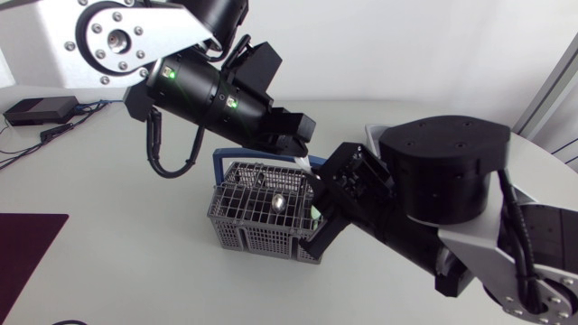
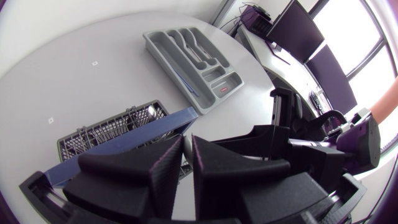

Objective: Unload the cutlery basket into the drawer organizer.

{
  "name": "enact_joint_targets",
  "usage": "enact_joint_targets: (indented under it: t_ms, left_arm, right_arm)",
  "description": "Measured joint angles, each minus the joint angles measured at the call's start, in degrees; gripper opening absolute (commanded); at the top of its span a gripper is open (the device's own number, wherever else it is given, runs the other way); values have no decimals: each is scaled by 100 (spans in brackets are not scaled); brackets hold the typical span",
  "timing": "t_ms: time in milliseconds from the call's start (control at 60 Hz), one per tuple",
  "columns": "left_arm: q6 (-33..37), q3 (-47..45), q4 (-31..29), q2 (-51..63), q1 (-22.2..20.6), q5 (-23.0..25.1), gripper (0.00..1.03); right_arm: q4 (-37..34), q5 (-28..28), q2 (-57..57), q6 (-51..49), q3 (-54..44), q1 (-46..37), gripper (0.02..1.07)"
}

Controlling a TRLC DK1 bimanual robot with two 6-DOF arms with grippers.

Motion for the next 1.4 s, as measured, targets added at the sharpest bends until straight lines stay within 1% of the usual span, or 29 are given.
enact_joint_targets:
  t_ms: [883,950,1000,1083,1117,1133,1150,1217,1267,1317,1400]
  left_arm:
    - [0,-57,-46,-269,11,-4,26]
    - [0,-72,-44,-269,-2,-4,26]
    - [0,-74,-42,-280,-20,-4,26]
    - [2,-76,-7,-328,-48,7,26]
    - [2,-76,61,-358,-59,22,26]
    - [2,-76,83,-376,-61,28,26]
    - [2,-76,94,-391,-68,26,26]
    - [2,-76,111,-461,-70,44,26]
    - [2,-76,111,-474,-81,44,26]
    - [2,-76,111,-476,-96,44,26]
    - [2,-76,111,-476,-96,44,26]
  right_arm:
    - [-109,-258,-87,0,7,2,21]
    - [-153,-319,-101,2,7,2,23]
    - [-201,-376,-136,0,7,2,32]
    - [-420,-689,-240,2,7,2,48]
    - [-540,-831,-273,2,7,-4,51]
    - [-595,-905,-284,2,7,-4,54]
    - [-623,-955,-295,2,7,-13,55]
    - [-817,-1460,-369,22,7,-188,55]
    - [-916,-1939,-415,28,7,-474,54]
    - [-949,-2247,-431,50,11,-741,54]
    - [-1025,-2426,-431,70,42,-1049,54]
